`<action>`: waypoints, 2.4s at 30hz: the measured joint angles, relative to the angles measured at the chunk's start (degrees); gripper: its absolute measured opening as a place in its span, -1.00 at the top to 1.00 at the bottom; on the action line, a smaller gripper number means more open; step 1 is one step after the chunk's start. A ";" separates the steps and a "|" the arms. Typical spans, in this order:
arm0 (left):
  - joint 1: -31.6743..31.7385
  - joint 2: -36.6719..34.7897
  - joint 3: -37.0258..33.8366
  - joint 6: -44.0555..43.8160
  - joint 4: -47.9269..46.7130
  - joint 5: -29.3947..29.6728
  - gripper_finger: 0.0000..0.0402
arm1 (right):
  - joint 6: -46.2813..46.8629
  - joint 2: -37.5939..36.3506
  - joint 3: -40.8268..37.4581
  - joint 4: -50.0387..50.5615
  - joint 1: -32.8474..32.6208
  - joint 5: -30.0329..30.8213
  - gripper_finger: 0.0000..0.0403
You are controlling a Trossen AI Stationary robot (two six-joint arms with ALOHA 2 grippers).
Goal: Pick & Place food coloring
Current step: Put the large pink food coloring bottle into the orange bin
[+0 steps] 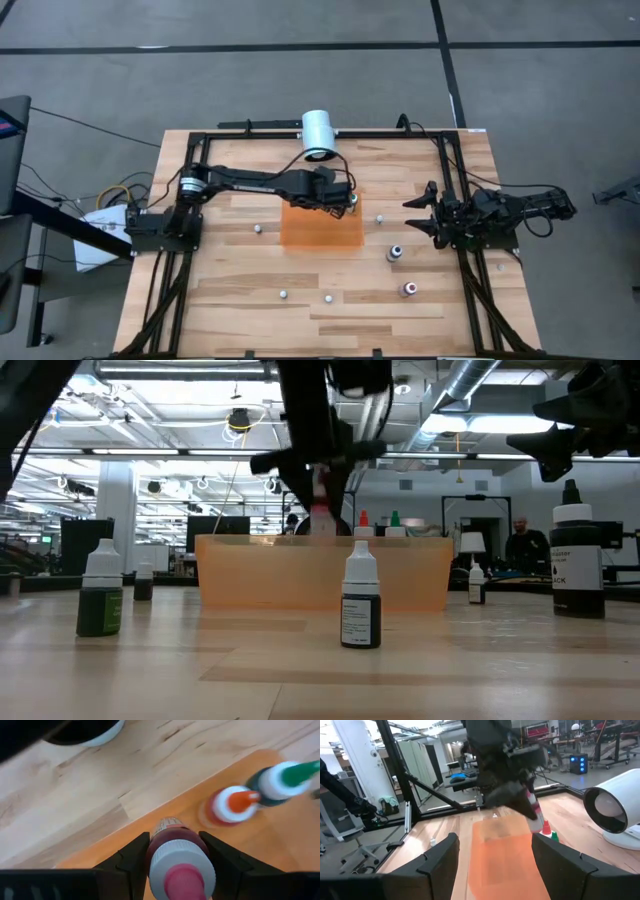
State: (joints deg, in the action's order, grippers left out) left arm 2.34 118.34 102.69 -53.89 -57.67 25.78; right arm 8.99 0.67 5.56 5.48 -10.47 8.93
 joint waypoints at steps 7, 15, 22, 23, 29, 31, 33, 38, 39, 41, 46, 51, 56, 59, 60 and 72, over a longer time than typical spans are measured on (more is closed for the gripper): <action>0.63 2.97 -0.05 0.06 0.11 0.39 0.25 | 0.02 0.00 0.00 0.14 0.01 0.00 -0.19; 1.02 2.84 -0.87 0.70 3.46 0.88 0.25 | 0.03 0.00 0.00 0.13 0.01 0.02 -0.19; 1.04 2.84 -0.87 0.05 3.53 0.63 0.25 | 0.04 0.00 0.00 0.12 0.02 0.02 -0.19; 1.02 2.84 -0.87 -0.24 3.68 0.05 0.25 | 0.04 0.00 0.00 0.11 0.02 0.02 -0.19; 0.21 5.09 -0.88 -0.64 5.42 -1.70 0.25 | 0.09 0.00 0.00 0.12 0.01 0.02 -0.19; 0.17 5.87 -0.90 -0.76 6.08 -2.65 0.25 | 0.09 0.00 0.00 0.05 0.02 0.02 -0.19; 0.18 6.58 -0.88 -1.00 6.80 -2.44 0.25 | 0.09 0.02 0.02 0.14 -0.01 0.02 -0.19; 0.23 6.65 -0.87 -1.47 7.70 -1.55 0.25 | 0.17 0.02 0.04 0.43 -0.01 0.01 -0.19; 0.23 6.67 -0.87 -1.72 7.76 -1.11 0.25 | 0.16 0.01 0.04 0.36 0.02 0.01 -0.19; 0.23 6.67 -0.87 -2.01 7.51 -0.68 0.25 | 0.22 0.02 0.04 0.43 0.02 0.00 -0.19; 0.30 6.67 -0.87 -2.37 7.41 -0.80 0.25 | 0.24 0.01 0.04 0.52 0.02 0.00 -0.19; 0.44 6.67 -0.87 -2.49 7.21 0.41 0.25 | 0.28 0.02 0.04 0.52 0.02 0.00 -0.19; 0.45 6.67 -0.87 -1.66 7.23 -0.76 0.23 | 0.28 0.01 0.04 0.52 0.02 0.01 -0.19; 0.45 6.67 -0.87 -2.00 7.19 0.02 0.18 | 0.28 0.00 0.04 0.54 0.02 0.00 -0.19; 0.45 6.67 -0.87 -2.10 7.18 0.01 0.16 | 0.29 0.02 0.04 0.52 0.01 0.00 -0.19; 0.45 6.67 -0.87 -0.37 7.21 -0.98 -0.12 | 1.25 0.02 0.04 0.54 0.01 0.00 -0.19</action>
State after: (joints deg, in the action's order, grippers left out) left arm 2.79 125.01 101.82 -54.26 -50.46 24.80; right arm 10.24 0.69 5.61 6.02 -10.46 8.93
